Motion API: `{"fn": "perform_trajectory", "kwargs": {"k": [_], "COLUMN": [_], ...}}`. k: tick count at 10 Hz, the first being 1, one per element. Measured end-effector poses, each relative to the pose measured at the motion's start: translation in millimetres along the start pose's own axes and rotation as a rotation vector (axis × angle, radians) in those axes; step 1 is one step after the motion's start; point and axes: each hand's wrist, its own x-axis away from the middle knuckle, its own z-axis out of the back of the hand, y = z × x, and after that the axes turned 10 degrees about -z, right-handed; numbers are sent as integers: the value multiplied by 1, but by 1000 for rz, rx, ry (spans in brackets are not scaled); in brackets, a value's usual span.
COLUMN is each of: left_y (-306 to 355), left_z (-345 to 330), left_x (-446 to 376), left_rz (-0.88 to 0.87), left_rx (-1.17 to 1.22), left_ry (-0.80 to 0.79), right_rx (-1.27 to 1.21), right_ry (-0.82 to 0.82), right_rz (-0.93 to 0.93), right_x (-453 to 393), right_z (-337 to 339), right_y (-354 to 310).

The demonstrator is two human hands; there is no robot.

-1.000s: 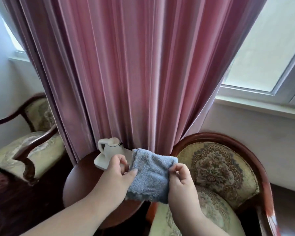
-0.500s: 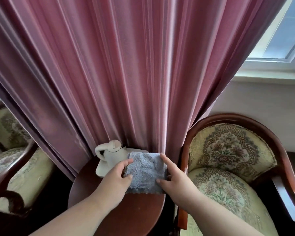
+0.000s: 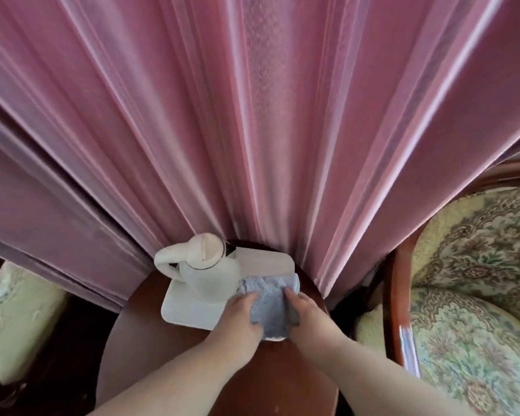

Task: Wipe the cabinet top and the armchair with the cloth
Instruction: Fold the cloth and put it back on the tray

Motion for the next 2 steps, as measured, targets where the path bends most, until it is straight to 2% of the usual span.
{"fn": "perform_trajectory", "kwargs": {"k": [2], "left_y": [-47], "left_z": [-31], "left_x": [-111], "left_rz": [1], "left_rx": [-104], "left_ry": [-84], "right_rx": [96], "right_ry": [110], "right_rz": [-76], "right_x": [-116], "right_z": [-30], "right_y": [13]}}
